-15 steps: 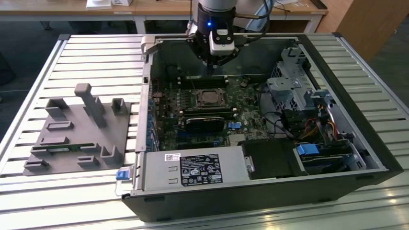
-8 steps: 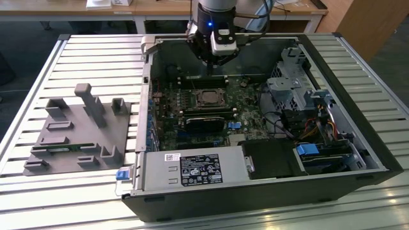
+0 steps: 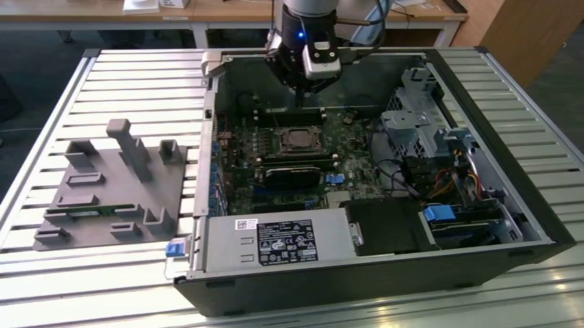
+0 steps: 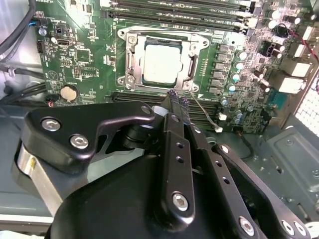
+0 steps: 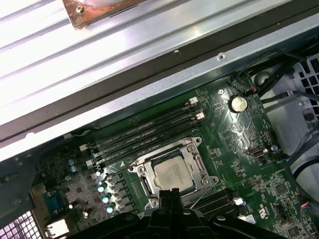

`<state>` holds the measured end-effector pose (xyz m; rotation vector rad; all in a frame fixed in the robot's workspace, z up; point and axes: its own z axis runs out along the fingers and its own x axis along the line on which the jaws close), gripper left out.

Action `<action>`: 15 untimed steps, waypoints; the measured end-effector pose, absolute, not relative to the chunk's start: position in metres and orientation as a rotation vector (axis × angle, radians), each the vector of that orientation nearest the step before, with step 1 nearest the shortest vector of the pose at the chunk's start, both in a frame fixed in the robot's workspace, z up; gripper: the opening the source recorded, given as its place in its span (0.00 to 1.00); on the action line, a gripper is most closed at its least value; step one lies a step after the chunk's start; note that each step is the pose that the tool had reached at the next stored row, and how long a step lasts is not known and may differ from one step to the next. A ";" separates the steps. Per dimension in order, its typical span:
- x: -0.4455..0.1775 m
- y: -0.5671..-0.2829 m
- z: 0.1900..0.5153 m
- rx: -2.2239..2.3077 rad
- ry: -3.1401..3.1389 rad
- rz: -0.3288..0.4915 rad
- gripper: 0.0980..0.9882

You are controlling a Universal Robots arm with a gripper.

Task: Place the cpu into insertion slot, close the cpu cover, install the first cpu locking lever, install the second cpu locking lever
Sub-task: 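Install the first cpu locking lever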

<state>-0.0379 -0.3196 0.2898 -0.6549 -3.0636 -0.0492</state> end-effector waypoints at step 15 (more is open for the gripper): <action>-0.052 -0.320 0.290 -0.497 -3.090 -0.057 0.01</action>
